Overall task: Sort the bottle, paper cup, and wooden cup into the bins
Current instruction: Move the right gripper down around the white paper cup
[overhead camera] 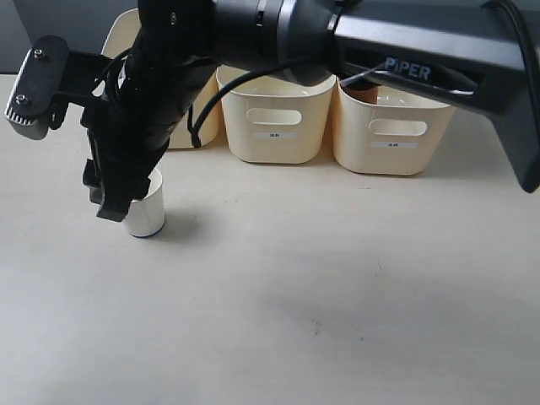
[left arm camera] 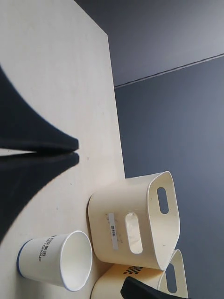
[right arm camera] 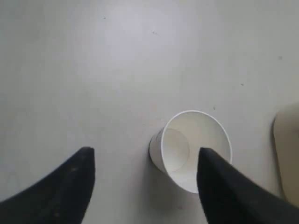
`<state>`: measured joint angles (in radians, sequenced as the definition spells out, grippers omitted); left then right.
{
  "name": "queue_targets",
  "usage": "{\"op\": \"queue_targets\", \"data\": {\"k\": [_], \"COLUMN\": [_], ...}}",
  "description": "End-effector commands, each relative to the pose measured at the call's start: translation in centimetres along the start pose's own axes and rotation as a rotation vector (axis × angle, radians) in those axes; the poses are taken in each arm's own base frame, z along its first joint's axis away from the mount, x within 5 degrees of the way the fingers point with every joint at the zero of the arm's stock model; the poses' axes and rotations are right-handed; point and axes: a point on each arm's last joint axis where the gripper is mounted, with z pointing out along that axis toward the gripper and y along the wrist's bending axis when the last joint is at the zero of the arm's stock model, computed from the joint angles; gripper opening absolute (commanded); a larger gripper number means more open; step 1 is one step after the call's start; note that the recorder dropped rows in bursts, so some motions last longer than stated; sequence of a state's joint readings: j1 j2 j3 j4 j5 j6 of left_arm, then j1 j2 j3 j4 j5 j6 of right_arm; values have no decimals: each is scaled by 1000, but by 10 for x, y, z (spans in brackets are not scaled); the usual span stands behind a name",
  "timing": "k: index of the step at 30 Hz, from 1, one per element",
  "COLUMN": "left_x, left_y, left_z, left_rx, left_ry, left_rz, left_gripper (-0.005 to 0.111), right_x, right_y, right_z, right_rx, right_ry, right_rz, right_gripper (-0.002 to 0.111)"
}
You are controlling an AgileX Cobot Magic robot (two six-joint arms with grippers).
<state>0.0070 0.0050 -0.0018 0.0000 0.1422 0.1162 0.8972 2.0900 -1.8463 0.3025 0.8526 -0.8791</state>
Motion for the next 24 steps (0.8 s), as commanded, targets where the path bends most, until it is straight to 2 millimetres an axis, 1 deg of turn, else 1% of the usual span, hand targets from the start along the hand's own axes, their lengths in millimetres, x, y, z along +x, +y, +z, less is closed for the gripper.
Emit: {"op": "queue_targets", "data": {"k": [1,8,16,22,24], "left_x": [0,0,0,0,0], "left_y": [0,0,0,0,0], "left_z": [0,0,0,0,0], "left_rx": [-2,-2,-2,-2,-2], "left_ry": [-10,-10,-10,-10,-10], "left_rz": [-1,-1,-1,-1,-1], "left_gripper": [0,0,0,0,0], "right_x": [-4,-1,3,5,6], "right_y": [2,3,2,4,4], "right_z": [-4,5,5,5,9], "right_rx": [-21,-43,-31,-47,-52], "right_ry": [-22,-15,30,44,49], "right_rz": [15,31,-13,-12,-10], "right_gripper": [62,62,62,62,62]}}
